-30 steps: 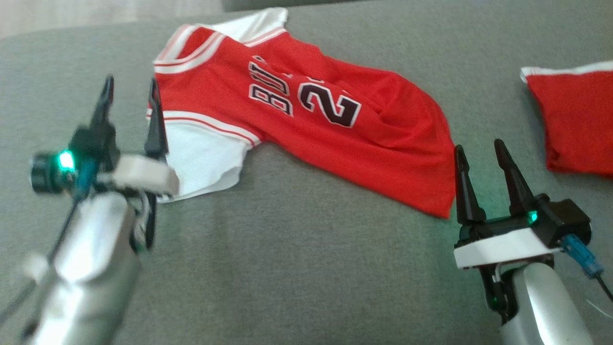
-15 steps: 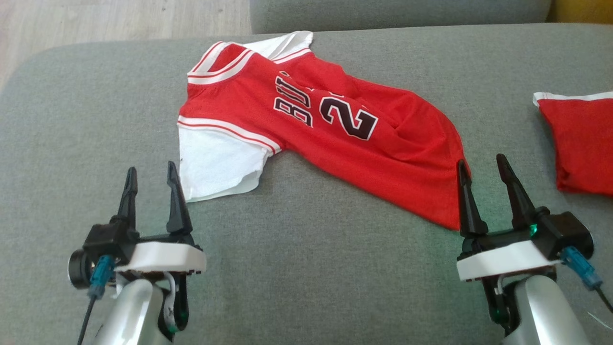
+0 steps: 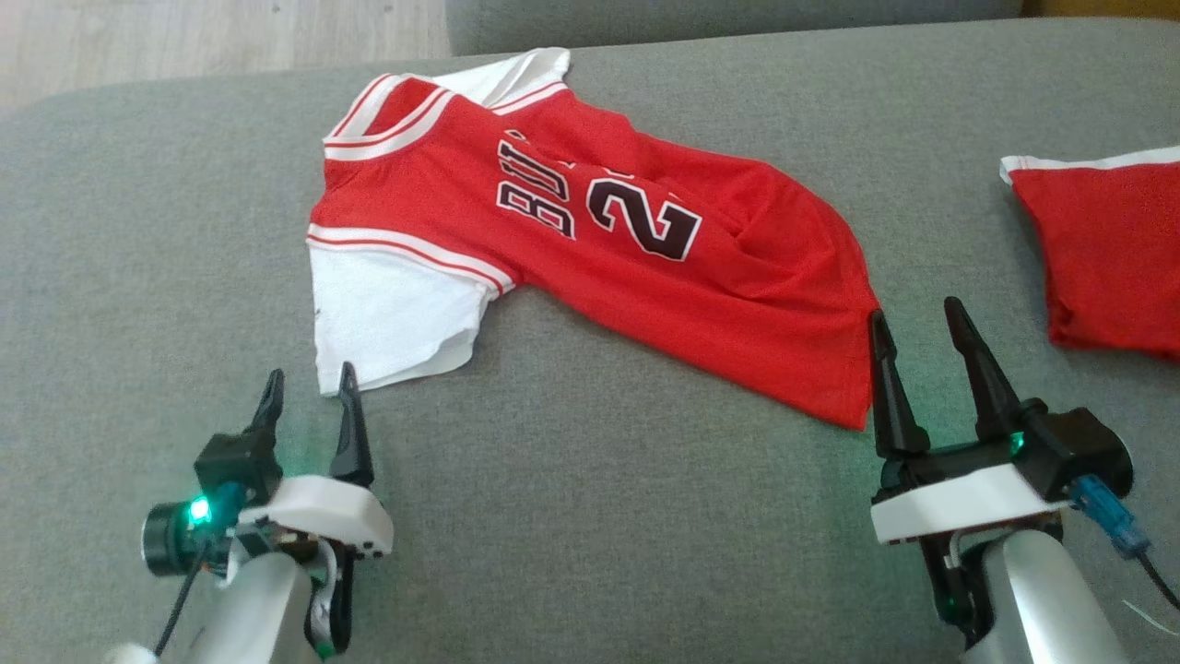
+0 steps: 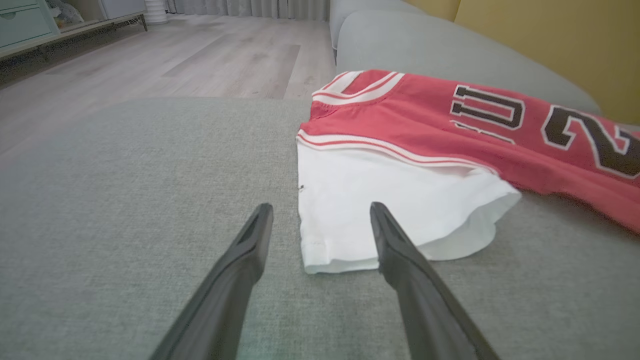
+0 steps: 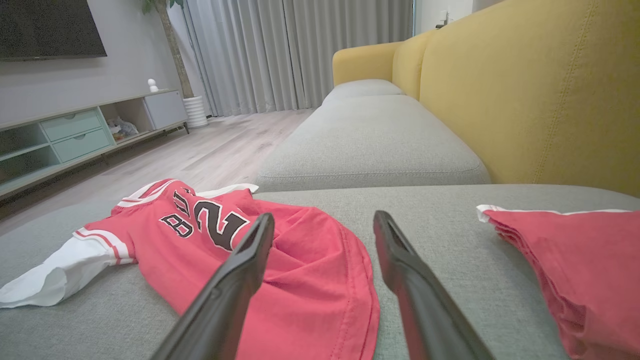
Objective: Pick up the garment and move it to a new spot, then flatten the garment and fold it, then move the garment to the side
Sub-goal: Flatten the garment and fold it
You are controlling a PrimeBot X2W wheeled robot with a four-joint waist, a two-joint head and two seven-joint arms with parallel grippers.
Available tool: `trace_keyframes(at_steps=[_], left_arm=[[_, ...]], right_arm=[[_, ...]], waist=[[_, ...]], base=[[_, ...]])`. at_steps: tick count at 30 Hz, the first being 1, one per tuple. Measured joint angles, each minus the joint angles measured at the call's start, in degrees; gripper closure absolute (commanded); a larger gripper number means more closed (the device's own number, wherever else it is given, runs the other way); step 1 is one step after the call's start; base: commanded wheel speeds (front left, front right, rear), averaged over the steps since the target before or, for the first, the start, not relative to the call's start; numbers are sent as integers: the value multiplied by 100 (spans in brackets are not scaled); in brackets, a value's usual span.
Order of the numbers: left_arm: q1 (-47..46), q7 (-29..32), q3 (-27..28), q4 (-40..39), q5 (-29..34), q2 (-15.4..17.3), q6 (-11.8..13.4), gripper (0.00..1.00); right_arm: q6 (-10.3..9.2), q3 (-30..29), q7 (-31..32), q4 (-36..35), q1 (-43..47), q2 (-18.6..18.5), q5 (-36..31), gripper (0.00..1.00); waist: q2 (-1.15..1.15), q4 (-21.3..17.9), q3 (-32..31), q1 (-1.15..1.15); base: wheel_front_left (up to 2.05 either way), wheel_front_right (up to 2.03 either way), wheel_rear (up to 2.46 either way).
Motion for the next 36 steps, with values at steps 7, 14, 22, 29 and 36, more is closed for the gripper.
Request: trace_keyframes(at_steps=[7,14,22,29,36], left_arm=[[-388,292,1,728,18,70,65,0],[-656,290,19,1169,7,116,99,0],[-1032,730,-79,1557,8,181,7,0],[-1096,790,-214,1593,-1,186,-127,100],[-948,94,-140,1276,-129,170,-129,100]], right_arm=[[1,33,0,-1,-4,0,7,0],[0,-2,0,-11,-14,0,10,0],[0,-44,0,-11,-27,0,18,0],[0,-65,0,2,-28,0,57,0],[0,-36,0,222,-10,0,56,0]], waist=[[0,-122,118,0],[0,-221,282,1],[0,-297,341,0],[0,-268,269,0],[0,-209,116,0]], base=[[0,0,0],[0,0,0],[0,0,0],[0,0,0],[0,0,0]])
